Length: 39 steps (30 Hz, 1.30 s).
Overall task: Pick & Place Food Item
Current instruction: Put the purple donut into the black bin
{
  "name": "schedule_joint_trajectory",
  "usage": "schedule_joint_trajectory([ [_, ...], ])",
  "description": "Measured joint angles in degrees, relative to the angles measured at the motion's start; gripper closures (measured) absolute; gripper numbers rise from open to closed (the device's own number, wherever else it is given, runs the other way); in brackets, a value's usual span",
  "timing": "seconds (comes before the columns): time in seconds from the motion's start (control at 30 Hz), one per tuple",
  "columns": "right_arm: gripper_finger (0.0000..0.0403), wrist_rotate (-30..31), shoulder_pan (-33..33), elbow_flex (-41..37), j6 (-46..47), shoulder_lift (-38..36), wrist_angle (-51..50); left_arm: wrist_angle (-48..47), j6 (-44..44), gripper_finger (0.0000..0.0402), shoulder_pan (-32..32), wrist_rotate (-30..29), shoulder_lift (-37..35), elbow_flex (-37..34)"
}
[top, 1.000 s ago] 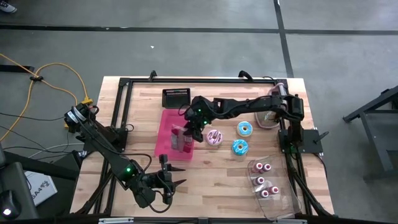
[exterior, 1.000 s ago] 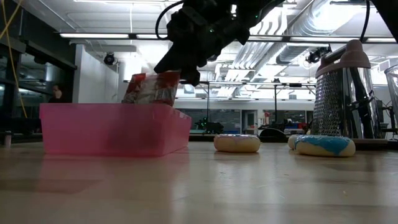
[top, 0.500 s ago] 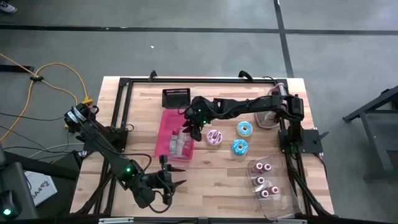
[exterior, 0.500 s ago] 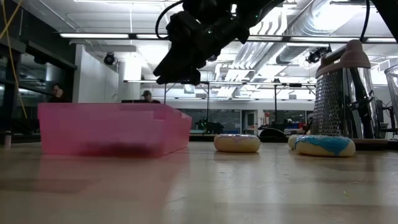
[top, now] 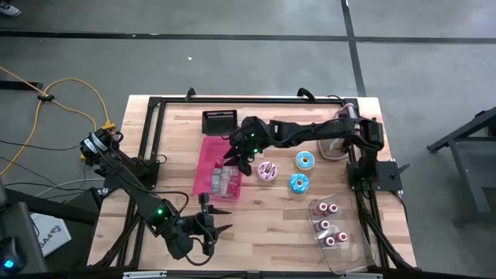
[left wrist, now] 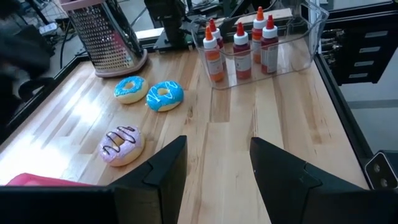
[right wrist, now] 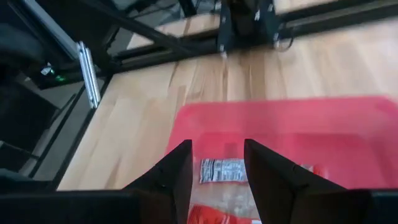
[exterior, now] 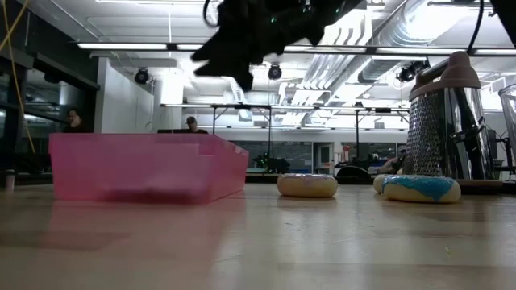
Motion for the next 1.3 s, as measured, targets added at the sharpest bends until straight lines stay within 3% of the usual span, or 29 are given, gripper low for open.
schedule_joint_trajectory([
  [0.13, 0.0272, 1.87, -0.42, 0.02, -1.72, -3.9, -1.82, -0.1, 0.04, 0.0233, 0.56, 0.96, 0.0, 0.0],
  [0.27, 0.0272, 5.24, -0.58, 0.05, -3.48, -8.96, -6.77, -0.12, 0.68, 0.0233, 4.13, 6.67, 0.0, 0.0],
  [0.57, 0.0275, 15.45, -1.31, 0.04, -5.63, -21.26, -31.69, 2.14, 9.65, 0.0233, 11.73, 12.74, 0.0, -0.02],
  [0.93, 0.0282, 21.5, -0.39, 0.04, 0.32, -29.63, -55.48, 1.28, 21.06, 0.0233, 27.04, 30.76, 0.35, -0.02],
  [1.17, 0.0283, 21.43, 1.53, 0.04, 5.95, -32.44, -63.94, -3.23, 26.76, 0.0233, 38.85, 41.09, 1.5, 0.02],
  [1.3, 0.0283, 22.78, 4.25, -0.02, 8.47, -33.06, -67.72, -2.51, 31.96, 0.0233, 42.39, 46.93, 4.5, 0.0],
])
